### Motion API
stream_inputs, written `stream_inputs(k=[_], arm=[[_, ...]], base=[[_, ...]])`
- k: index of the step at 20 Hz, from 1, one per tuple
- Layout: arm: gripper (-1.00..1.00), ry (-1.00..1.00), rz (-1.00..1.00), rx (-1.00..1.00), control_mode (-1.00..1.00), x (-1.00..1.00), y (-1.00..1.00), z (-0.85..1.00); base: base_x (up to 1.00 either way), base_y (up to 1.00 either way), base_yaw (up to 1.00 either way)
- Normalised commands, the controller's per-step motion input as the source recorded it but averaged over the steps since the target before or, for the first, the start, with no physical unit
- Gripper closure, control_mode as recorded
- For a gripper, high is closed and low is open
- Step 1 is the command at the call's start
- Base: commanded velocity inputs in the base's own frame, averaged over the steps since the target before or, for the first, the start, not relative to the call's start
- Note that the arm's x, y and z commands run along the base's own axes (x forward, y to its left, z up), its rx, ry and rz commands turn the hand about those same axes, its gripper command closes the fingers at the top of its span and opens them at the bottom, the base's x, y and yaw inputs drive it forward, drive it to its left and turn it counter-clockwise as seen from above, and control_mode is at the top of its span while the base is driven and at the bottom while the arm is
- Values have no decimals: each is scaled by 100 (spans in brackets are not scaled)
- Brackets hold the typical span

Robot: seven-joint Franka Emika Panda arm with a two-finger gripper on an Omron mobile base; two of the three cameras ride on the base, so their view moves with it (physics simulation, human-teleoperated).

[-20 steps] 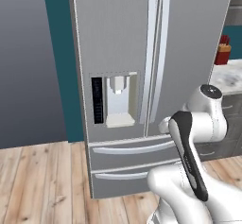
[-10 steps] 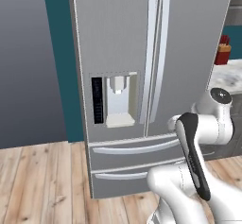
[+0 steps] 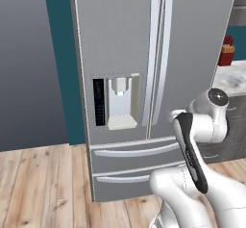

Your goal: Gather the potato and avocado from the fridge and place them on a tray on the dining counter. Then gather the fishs from the fridge and place them on the other tray.

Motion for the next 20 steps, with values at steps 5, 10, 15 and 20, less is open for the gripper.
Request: stream_inputs(k=[5, 10, 15, 20], arm=[[-100, 0, -5, 1, -100, 42, -4, 30], [-100, -7, -1, 5, -100, 32, -17, 18], [-100, -10, 0, 3, -100, 39, -4, 10], [-100, -9, 0, 0, -100, 33, 0, 6]], base=[[0, 0, 0], [0, 0, 0], [0, 0, 0], [0, 0, 0]])
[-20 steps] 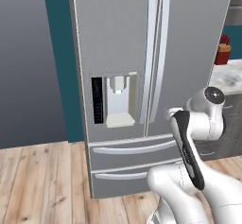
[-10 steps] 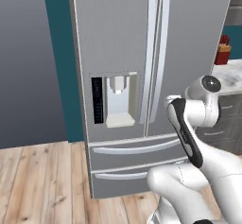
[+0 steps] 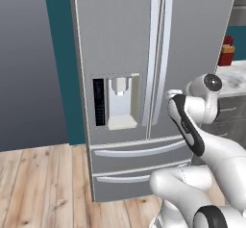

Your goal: Gather the potato and avocado from the fridge and place them on a tray on the dining counter. Then gather the fishs from the fridge and place them on the other tray.

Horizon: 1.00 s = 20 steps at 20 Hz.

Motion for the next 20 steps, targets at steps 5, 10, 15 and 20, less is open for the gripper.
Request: stream_inputs(k=[5, 10, 15, 20], arm=[[-100, -9, 0, 0, -100, 23, -3, 14], [-100, 0, 0, 0, -100, 24, -6, 27], [-100, 0, 0, 0, -100, 28, -5, 26], [-100, -2, 0, 0, -100, 35, -1, 14]], base=[[0, 0, 0], [0, 0, 0], [0, 0, 0], [0, 0, 0]])
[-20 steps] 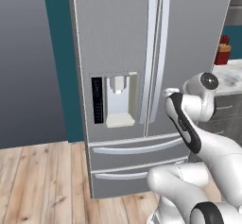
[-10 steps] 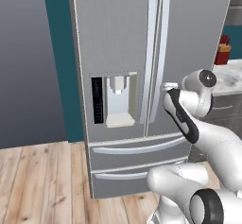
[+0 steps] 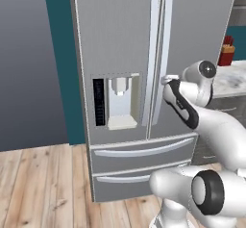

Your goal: Gather the potato and avocado from the fridge and place them on a tray on the dining counter. Then gather the fishs from the fridge and place them on the other tray.

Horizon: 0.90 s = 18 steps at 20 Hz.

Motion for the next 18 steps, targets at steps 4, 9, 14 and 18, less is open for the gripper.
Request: stream_inputs(k=[4, 9, 14, 18], arm=[[-100, -3, 0, 0, -100, 43, 0, 2], [-100, 0, 0, 0, -100, 43, 0, 1], [-100, -1, 0, 0, -100, 32, 0, 3], [-100, -3, 2, 0, -100, 32, 0, 0]], base=[[0, 0, 0], [0, 0, 0], [0, 0, 0], [0, 0, 0]])
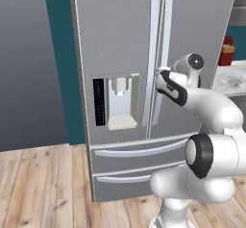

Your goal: Gather the potato and avocado from the fridge and place them on a tray on the dining counter. Then gather the fishs from the fridge and place them on the other tray.

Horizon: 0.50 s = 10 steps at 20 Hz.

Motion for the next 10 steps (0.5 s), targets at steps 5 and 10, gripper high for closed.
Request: stream_inputs(k=[5, 10], arm=[[-100, -4, 3, 0, -100, 27, 0, 0], [-100, -3, 1, 0, -100, 25, -2, 0]], base=[[0, 0, 0], [0, 0, 0]])
